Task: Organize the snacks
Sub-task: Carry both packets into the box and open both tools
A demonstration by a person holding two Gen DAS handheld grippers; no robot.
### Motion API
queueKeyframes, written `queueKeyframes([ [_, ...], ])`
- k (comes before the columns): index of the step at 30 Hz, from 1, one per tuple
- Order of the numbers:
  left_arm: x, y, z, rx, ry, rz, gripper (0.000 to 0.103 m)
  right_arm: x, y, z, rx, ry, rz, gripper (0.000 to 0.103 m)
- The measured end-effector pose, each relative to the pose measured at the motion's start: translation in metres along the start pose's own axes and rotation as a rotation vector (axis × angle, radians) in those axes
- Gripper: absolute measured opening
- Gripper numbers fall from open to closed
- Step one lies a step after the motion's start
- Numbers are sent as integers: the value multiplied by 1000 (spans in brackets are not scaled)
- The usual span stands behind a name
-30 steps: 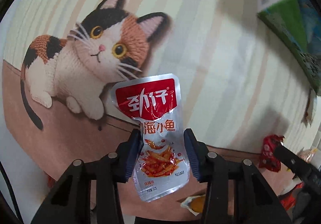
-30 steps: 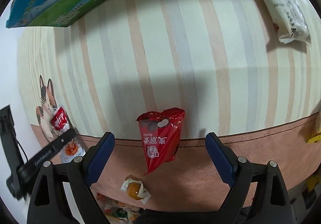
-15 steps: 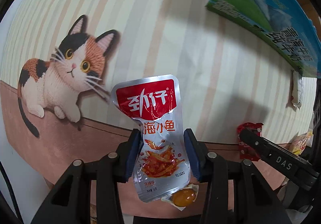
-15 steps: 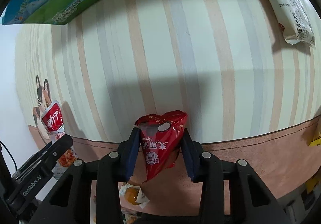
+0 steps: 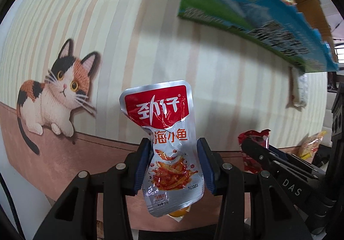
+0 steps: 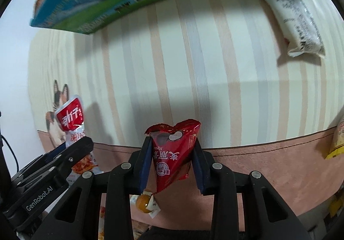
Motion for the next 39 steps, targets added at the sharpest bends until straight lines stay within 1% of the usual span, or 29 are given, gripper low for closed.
queueKeyframes([
  [4,-16,21,5,-31,-24,-22,42,-4,21,-1,-24,7,39,37],
  [5,-12,23,8,-38,-30,-28,42,-4,29,-2,-34,10,53,37],
  [6,-17,29,10,-46,-38,-35,42,-5,35,-4,-40,13,63,37],
  [7,-22,38,10,-56,-47,-45,42,-6,44,-5,-50,16,77,37],
  [10,-13,63,21,-80,-73,-78,42,-9,75,-7,-93,31,108,37],
  [12,-26,83,27,-97,-99,-103,42,-12,103,-6,-134,38,132,37],
  [15,-47,117,41,-130,-140,-134,42,-21,145,3,-194,42,158,37],
  [17,-63,141,56,-153,-172,-138,42,-22,171,10,-237,43,169,37],
  [21,-89,159,92,-182,-209,-99,42,-27,221,46,-326,46,138,37],
  [25,-104,158,136,-172,-215,-51,42,-36,248,96,-384,25,73,37],
  [28,-107,139,168,-122,-202,-20,42,-45,250,133,-390,5,38,37],
  [30,-105,123,183,-90,-187,0,42,-52,246,161,-380,-13,14,37],
  [31,-104,115,190,-73,-182,11,42,-57,244,169,-377,-19,6,37],
  [33,-101,101,200,-50,-165,30,42,-66,238,191,-366,-32,-18,37],
  [36,-97,85,209,-23,-152,43,42,-77,228,215,-351,-50,-35,37],
  [39,-95,72,213,3,-149,56,43,-83,222,224,-345,-60,-48,37],
])
Point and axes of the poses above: each gripper's, at about its wrist camera, not at the fingertips, and y roughly against the way its jaws point, x to its left, z to its top, the point moved 2 cm from there along -y, roughly the way its jaws point, and after that the axes turned 8 degrees about x, right-handed, at the moved point
